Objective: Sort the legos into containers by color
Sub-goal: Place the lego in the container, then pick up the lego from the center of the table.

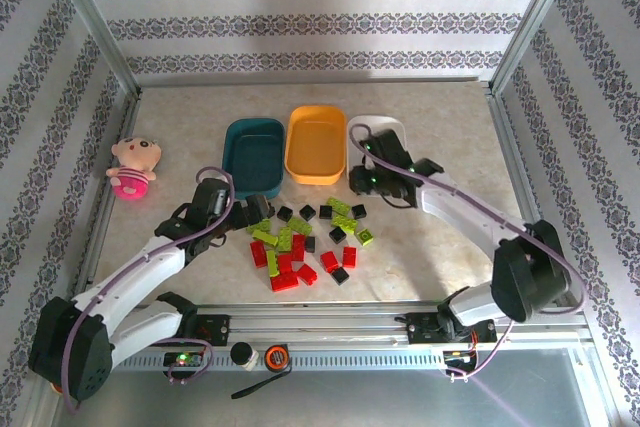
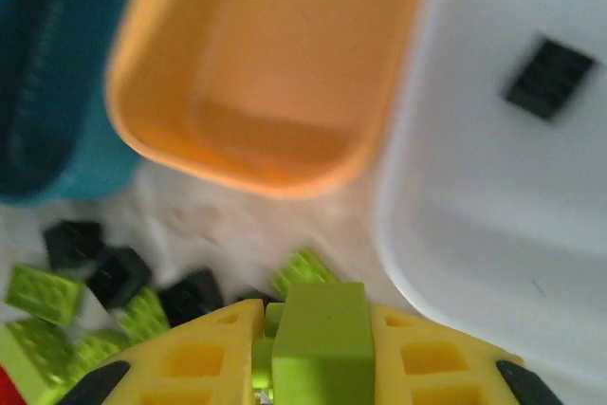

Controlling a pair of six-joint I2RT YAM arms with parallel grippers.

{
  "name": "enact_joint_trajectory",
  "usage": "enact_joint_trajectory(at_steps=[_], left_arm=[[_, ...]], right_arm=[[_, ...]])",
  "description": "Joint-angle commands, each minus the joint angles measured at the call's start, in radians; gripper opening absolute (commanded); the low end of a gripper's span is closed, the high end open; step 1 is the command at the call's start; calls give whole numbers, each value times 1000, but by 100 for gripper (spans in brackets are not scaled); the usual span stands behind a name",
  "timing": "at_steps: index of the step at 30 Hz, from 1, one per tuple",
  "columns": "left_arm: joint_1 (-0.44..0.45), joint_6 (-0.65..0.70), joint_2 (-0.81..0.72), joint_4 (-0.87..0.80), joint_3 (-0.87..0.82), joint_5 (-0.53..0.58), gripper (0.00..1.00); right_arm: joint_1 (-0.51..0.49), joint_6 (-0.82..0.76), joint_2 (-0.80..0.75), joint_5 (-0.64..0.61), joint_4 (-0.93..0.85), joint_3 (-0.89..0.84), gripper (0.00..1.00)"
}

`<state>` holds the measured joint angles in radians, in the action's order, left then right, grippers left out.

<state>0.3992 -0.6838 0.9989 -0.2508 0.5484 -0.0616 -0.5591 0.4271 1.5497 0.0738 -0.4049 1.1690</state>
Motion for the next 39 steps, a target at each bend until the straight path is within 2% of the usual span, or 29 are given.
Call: enact_joint_trajectory(at_steps=[1,6,10,13,16,18,20,23,27,33,39], left_arm=[[3,18,-22,-46,18,24,99],[-1,31,-50,-113,19,30,100],[-3,35,-38,-156,30,23,96],[-4,35,-23,-160,31,9,96],[-4,39,-2,-143,32,-10,93],[-5,49,23,-128,46,-31,89],[-2,59,57,-104,63,-57,84],[17,72,121,-59,98,-68,80],[54,113,241,-2,148,-42,80],[64,146,385,83,193,0,77],[64,129,468,89,212,64,68]], right_arm=[[-27,-27,159,-2,28,125,22],[-24,-35,397,-103,6,364,23],[-19,-32,526,-150,-29,507,27],[-12,-16,582,-154,-55,577,39],[-7,-5,582,-148,-60,595,56],[-8,-2,552,-148,-47,568,64],[-8,2,506,-146,-26,512,66],[-6,20,421,-133,23,400,67],[-4,51,305,-108,83,241,67],[4,75,148,-98,124,50,68],[19,79,18,-109,134,-71,68]])
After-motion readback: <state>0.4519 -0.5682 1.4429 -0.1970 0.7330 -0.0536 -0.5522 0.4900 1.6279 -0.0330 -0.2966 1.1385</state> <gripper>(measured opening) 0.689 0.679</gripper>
